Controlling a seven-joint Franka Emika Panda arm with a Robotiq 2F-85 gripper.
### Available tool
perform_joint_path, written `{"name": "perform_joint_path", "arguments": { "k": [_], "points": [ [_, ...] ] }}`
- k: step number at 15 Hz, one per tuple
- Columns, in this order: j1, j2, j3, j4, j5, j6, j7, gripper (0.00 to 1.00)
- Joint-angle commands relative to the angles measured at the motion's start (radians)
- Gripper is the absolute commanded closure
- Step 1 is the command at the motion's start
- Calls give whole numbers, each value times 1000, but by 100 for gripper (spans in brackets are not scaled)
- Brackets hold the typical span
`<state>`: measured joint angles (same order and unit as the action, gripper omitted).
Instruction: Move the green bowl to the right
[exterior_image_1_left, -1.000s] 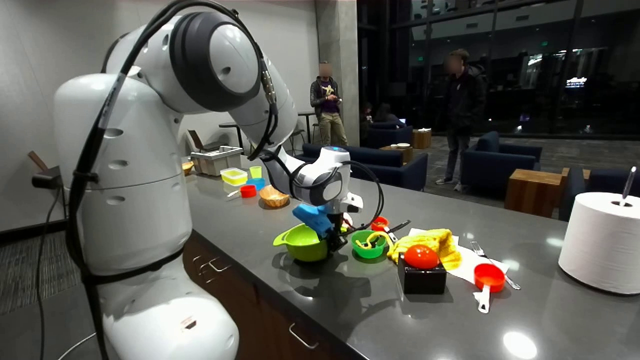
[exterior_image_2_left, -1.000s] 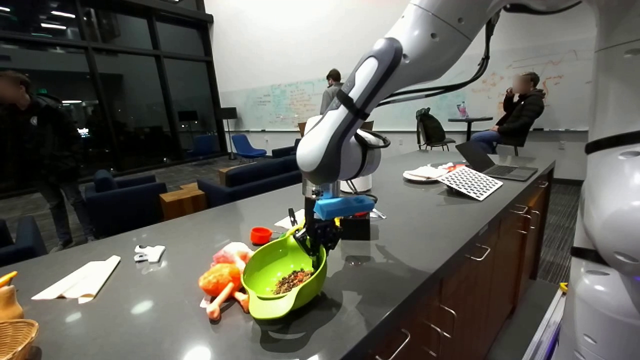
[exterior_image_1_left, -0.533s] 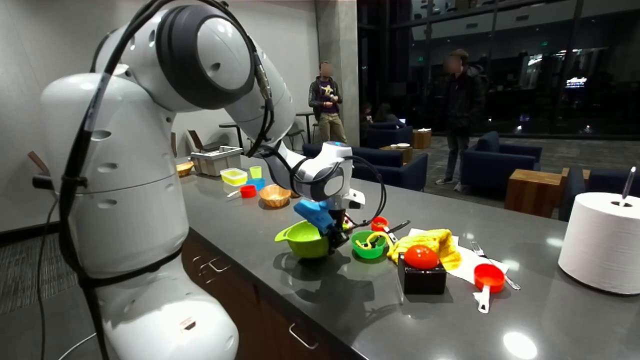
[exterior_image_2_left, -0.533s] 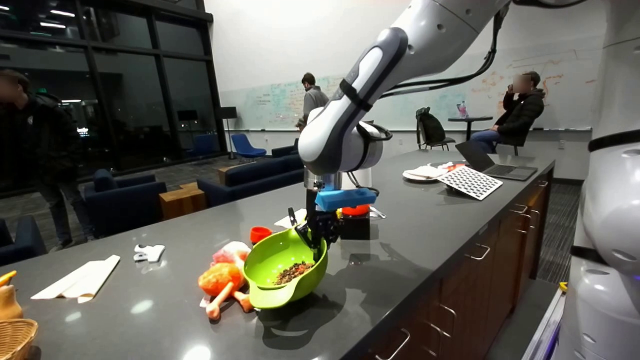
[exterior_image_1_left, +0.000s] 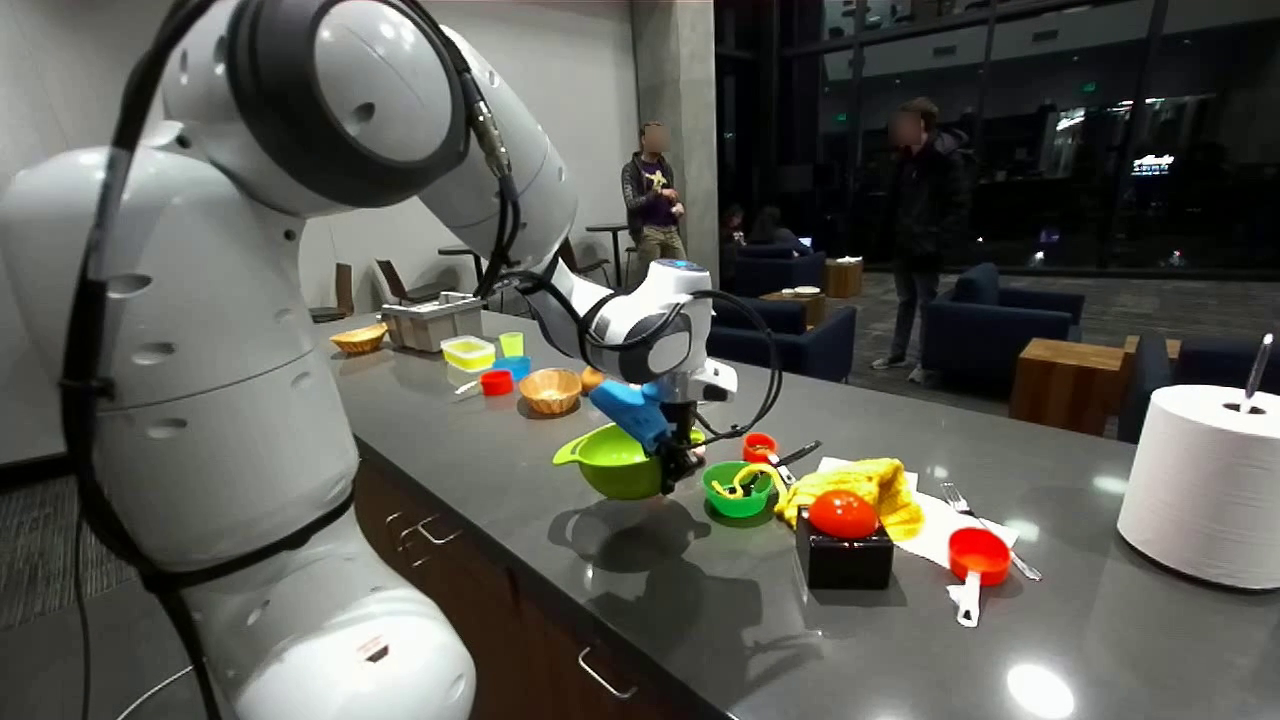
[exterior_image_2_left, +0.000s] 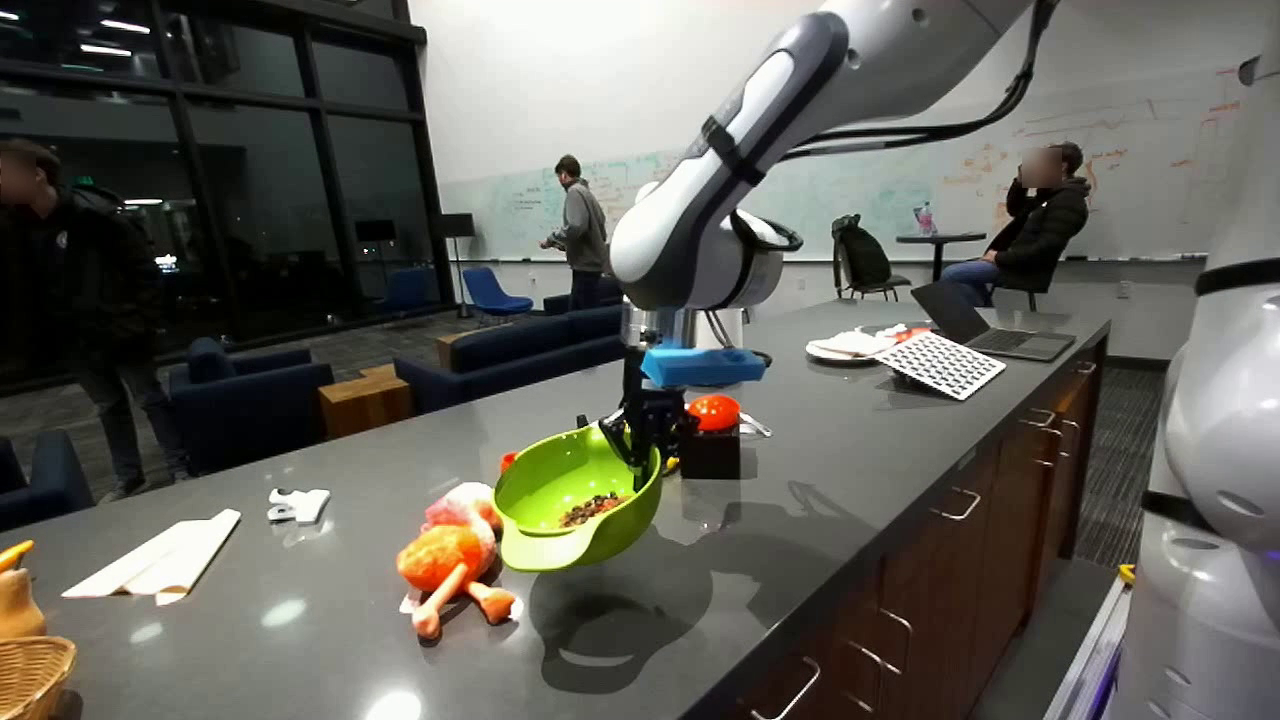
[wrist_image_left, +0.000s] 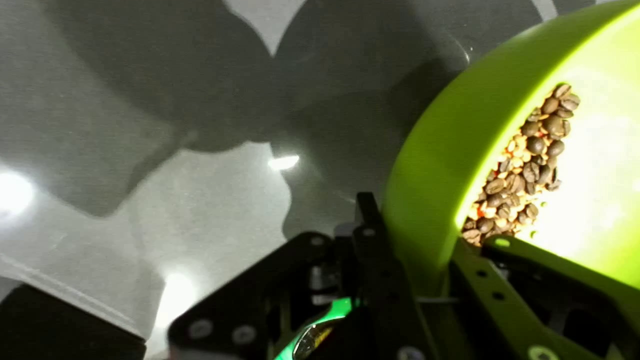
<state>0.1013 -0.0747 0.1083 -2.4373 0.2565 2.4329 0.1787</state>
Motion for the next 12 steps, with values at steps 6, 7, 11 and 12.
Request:
{"name": "perform_joint_path", "arguments": {
  "k": [6, 7, 11, 12],
  "points": [
    [-77, -328, -93, -189, 10, -94, 6, 97],
    [-89, -360, -105, -208, 8, -100, 7, 97],
    [-152, -469, -145, -268, -12, -141, 18, 97],
    [-169, -493, -154, -281, -15, -150, 18, 97]
  ]
}}
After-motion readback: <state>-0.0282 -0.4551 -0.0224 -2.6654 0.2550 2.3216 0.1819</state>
